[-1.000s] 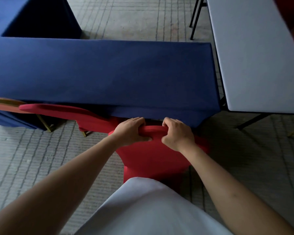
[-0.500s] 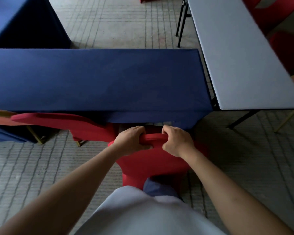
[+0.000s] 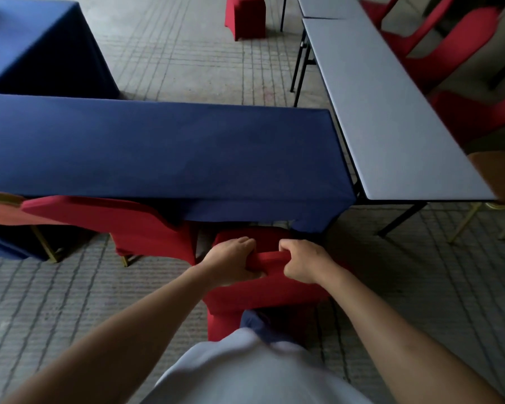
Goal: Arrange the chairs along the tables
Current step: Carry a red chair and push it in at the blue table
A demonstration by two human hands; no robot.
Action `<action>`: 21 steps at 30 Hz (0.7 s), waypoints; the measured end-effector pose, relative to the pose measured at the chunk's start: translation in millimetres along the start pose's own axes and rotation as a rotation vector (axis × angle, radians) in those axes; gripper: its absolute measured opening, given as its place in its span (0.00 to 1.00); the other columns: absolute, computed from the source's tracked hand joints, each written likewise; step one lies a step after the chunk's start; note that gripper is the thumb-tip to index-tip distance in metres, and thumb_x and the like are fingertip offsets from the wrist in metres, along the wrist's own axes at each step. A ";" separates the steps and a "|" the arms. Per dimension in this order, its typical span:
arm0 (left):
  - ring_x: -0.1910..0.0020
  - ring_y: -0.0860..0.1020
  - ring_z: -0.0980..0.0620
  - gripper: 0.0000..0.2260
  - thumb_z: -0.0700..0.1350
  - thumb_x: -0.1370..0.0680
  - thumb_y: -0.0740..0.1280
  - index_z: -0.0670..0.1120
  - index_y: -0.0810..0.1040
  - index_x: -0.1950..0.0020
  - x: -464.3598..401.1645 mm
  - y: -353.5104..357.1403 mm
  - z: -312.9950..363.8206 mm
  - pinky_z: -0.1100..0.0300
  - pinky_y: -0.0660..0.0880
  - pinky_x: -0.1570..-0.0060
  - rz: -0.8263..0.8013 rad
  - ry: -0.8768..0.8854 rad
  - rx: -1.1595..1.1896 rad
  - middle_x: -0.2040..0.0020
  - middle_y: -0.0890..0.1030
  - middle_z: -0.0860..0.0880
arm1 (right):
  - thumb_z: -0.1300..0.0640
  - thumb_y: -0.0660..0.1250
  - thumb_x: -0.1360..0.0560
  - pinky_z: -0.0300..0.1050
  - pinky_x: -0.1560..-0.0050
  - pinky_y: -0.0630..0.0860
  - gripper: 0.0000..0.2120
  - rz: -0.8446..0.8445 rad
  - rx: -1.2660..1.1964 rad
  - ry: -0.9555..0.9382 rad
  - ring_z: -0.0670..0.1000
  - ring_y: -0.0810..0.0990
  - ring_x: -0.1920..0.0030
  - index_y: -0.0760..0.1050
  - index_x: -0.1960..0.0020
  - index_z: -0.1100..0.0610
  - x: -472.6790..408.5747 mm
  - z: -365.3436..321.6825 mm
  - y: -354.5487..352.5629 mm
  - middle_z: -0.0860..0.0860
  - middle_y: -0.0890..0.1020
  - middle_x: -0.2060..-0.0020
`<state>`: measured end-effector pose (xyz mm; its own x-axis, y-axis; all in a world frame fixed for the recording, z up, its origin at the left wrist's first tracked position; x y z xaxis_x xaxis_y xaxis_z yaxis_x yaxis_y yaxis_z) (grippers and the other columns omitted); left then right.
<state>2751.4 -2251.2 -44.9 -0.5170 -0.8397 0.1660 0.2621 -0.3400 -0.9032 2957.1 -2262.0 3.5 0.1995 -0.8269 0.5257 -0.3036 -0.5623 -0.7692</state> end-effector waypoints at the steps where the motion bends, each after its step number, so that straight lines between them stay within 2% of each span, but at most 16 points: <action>1: 0.54 0.78 0.48 0.25 0.68 0.33 0.72 0.52 0.67 0.54 7.7 4.4 -0.9 0.54 0.70 0.61 0.009 0.020 -0.001 0.53 0.75 0.54 | 0.59 0.63 0.35 0.48 0.60 0.75 0.09 0.004 0.015 -0.009 0.50 0.77 0.60 0.72 0.57 0.48 3.4 -2.4 6.4 0.47 0.79 0.61; 4: 0.52 0.78 0.48 0.24 0.67 0.33 0.72 0.53 0.64 0.55 24.5 11.4 -10.8 0.54 0.70 0.58 0.047 0.043 -0.004 0.53 0.75 0.53 | 0.57 0.64 0.36 0.47 0.60 0.73 0.07 0.037 0.062 -0.047 0.49 0.76 0.61 0.70 0.59 0.48 5.3 -12.2 23.3 0.46 0.78 0.62; 7: 0.52 0.78 0.48 0.23 0.65 0.34 0.72 0.52 0.67 0.54 31.9 6.0 -23.6 0.54 0.72 0.57 0.088 0.052 -0.012 0.53 0.76 0.52 | 0.55 0.64 0.36 0.46 0.63 0.68 0.07 0.060 0.082 -0.090 0.50 0.76 0.61 0.68 0.60 0.48 0.3 -24.3 33.2 0.46 0.77 0.63; 12: 0.53 0.77 0.47 0.22 0.60 0.35 0.75 0.50 0.67 0.56 28.8 -6.7 -46.6 0.54 0.72 0.56 0.135 0.065 0.048 0.55 0.75 0.51 | 0.54 0.64 0.38 0.47 0.63 0.69 0.08 0.086 0.094 -0.116 0.52 0.76 0.61 0.67 0.60 0.48 -20.8 -40.8 32.7 0.47 0.77 0.62; 17: 0.54 0.76 0.47 0.23 0.60 0.35 0.77 0.50 0.68 0.55 5.8 -18.2 -67.2 0.54 0.71 0.55 0.132 0.055 0.046 0.54 0.76 0.51 | 0.55 0.63 0.37 0.47 0.63 0.69 0.08 0.094 0.112 -0.124 0.52 0.76 0.61 0.67 0.59 0.48 -50.7 -48.2 17.8 0.47 0.77 0.62; 21: 0.50 0.77 0.47 0.22 0.61 0.35 0.74 0.49 0.70 0.53 -18.7 -13.7 -86.4 0.54 0.74 0.54 0.086 0.030 0.006 0.52 0.76 0.51 | 0.55 0.64 0.36 0.47 0.61 0.68 0.09 0.065 0.157 -0.127 0.53 0.75 0.58 0.67 0.57 0.49 -84.4 -45.7 12.9 0.47 0.76 0.61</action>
<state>2687.0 -2194.3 -69.9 -0.5167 -0.8528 0.0764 0.3109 -0.2700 -0.9113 2893.7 -2199.2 -34.2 0.3028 -0.8502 0.4306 -0.1725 -0.4933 -0.8526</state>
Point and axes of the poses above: each hand's wrist, its own x-axis away from the middle knuckle, its own y-axis out of the palm, z = x × y, the point moved 1 cm from there along -x, towards the middle knuckle
